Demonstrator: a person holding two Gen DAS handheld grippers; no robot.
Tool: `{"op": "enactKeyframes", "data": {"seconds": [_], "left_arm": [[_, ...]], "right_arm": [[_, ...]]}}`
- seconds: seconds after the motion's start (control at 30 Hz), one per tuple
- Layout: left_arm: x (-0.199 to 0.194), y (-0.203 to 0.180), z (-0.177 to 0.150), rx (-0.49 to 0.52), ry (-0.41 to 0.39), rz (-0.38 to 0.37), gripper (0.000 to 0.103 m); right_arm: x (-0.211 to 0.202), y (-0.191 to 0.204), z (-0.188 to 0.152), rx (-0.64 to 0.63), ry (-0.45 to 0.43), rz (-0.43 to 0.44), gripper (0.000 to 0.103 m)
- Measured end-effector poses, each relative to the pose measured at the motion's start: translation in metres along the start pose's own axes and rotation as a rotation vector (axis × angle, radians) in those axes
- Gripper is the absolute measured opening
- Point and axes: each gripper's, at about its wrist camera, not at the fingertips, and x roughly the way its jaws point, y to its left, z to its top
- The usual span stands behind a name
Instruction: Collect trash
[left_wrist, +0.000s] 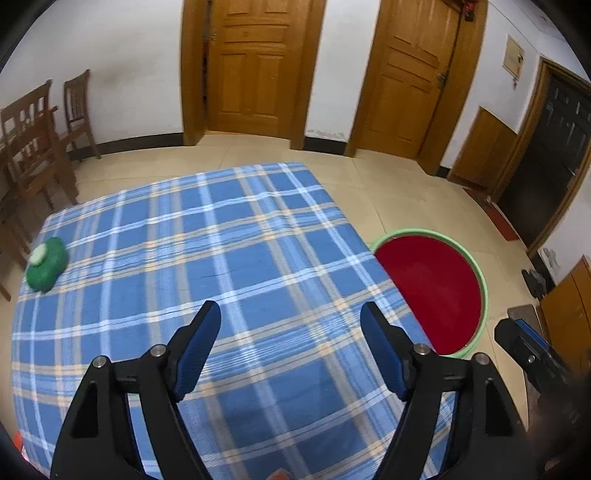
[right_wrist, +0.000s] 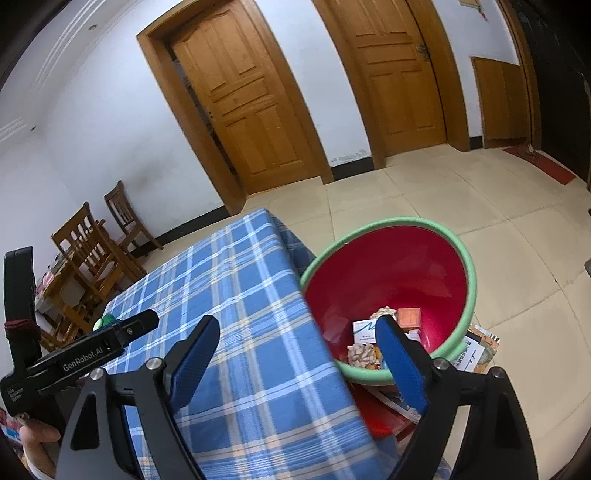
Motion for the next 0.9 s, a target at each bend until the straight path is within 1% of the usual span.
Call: {"op": "enactKeyframes", "data": {"seconds": [0.33,0.53,0.63,0.9], "left_arm": [[-0.033,0.028,-0.011,-0.053,-0.053,0.077,0.079],[-0.050,0.046,-0.021,-0.094,-0.068,0.123,0.079],[-0.057,0.056,-0.026,-0.111,-0.076,0.161,0.079],[-0.073,0.076,-0.040,-0.135,-0.093,0.235,0.079]], "right_arm": [[-0.007,0.036,-0.010,-0.076,-0.003,0.040,0.092],[-0.009,0.057,-0.020,-0.123,0.005,0.064,0.092],[-0.009,0.064,-0.024,-0.141,0.012,0.074,0.092],[-0.009,0.078,-0.033,-0.172,0.026,0.084,0.092]]}}
